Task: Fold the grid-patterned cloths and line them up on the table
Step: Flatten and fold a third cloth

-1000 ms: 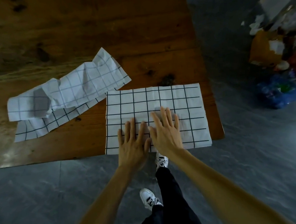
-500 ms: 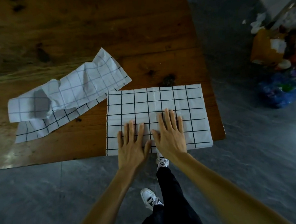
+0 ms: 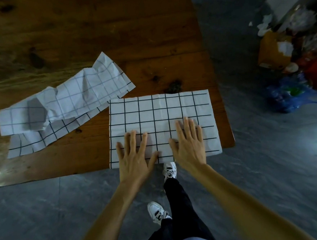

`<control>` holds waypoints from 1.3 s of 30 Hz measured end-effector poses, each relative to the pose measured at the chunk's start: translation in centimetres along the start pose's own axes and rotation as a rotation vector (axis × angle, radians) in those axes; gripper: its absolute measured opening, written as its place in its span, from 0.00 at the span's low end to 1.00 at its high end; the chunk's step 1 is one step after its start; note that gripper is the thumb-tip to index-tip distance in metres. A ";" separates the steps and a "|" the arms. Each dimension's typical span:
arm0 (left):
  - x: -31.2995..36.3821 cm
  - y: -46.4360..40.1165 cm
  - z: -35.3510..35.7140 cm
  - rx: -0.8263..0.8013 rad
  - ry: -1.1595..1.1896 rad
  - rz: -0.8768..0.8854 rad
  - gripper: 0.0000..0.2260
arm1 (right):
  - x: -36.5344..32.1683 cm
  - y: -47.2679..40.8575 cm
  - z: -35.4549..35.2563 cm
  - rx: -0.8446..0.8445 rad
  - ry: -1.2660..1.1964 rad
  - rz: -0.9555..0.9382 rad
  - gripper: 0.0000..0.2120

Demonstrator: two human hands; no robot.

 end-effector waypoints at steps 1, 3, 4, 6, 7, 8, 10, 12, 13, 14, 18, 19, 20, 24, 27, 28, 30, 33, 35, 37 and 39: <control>-0.1 0.1 -0.2 -0.001 0.000 -0.006 0.35 | 1.4 0.3 -0.2 0.004 0.009 0.029 0.35; -0.1 0.1 -0.4 -0.014 -0.005 -0.018 0.36 | 4.0 0.7 -0.7 0.008 0.022 0.070 0.36; 0.0 0.0 -0.6 -0.025 -0.001 -0.027 0.36 | 4.8 0.8 -1.0 0.009 0.021 0.080 0.37; 0.3 -0.5 -1.0 -0.007 0.026 -0.055 0.36 | 4.8 0.6 -1.9 0.024 0.012 0.070 0.38; 0.7 -0.8 -1.2 0.018 0.037 -0.060 0.35 | 4.0 0.4 -2.2 0.029 0.002 0.044 0.37; 1.1 -1.2 -1.5 0.049 0.042 -0.054 0.33 | 2.7 0.0 -2.4 0.025 -0.014 0.002 0.36; 1.7 -1.9 -1.2 0.103 0.050 -0.029 0.29 | -0.4 -0.5 -2.0 -0.004 -0.053 -0.112 0.32; 1.7 -2.1 -0.5 0.092 0.061 -0.026 0.29 | -3.2 -0.5 -0.9 -0.042 -0.082 -0.210 0.30; 1.4 -2.0 -0.2 0.081 0.052 -0.033 0.30 | -3.8 -0.4 -0.3 -0.052 -0.086 -0.234 0.29; 0.8 -1.9 0.0 0.071 0.042 -0.040 0.30 | -3.8 -0.3 0.2 -0.052 -0.071 -0.241 0.29; -1.3 -1.3 -0.2 0.051 0.035 -0.087 0.31 | 0.3 0.2 0.1 -0.016 0.062 -0.199 0.31; -1.7 -1.2 -0.2 0.041 0.028 -0.099 0.31 | 1.4 0.3 -0.2 -0.012 0.067 -0.175 0.31; -2.0 -1.0 -0.3 0.030 0.025 -0.103 0.32 | 2.3 0.4 -0.4 -0.006 0.063 -0.153 0.32; -1.9 -0.9 -0.8 0.025 0.004 -0.105 0.32 | 2.7 0.5 -1.1 0.002 0.033 -0.116 0.32; -1.3 -1.0 -1.2 0.084 0.002 -0.053 0.29 | 0.8 0.4 -1.7 -0.011 -0.002 -0.142 0.34; -0.9 -1.1 -1.0 0.098 0.009 -0.016 0.29 | -0.3 0.2 -1.7 -0.004 -0.006 -0.179 0.33; 0.2 -1.4 -0.3 0.106 0.046 0.028 0.35 | -2.8 -0.1 -1.4 -0.001 -0.057 -0.248 0.29; 0.8 -1.4 1.0 0.044 0.100 0.041 0.28 | -4.6 -0.4 0.0 -0.044 -0.069 -0.285 0.26; -0.2 -0.9 0.9 0.023 0.034 0.031 0.28 | -3.0 -0.2 0.2 -0.029 -0.007 -0.274 0.26; -1.5 -0.5 0.4 0.031 0.020 0.015 0.31 | 0.0 0.0 0.0 -0.005 0.061 -0.231 0.27; -2.6 -0.2 0.0 0.051 0.021 -0.004 0.32 | 2.7 0.3 -0.5 0.026 0.080 -0.176 0.27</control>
Point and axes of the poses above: each hand's wrist, its own y-axis away from the middle knuckle, its own z-axis out of the palm, x = y × z, the point moved 3 cm from there along -y, towards the middle knuckle, and after that the axes turned 6 degrees about x, right-handed, at the moved point
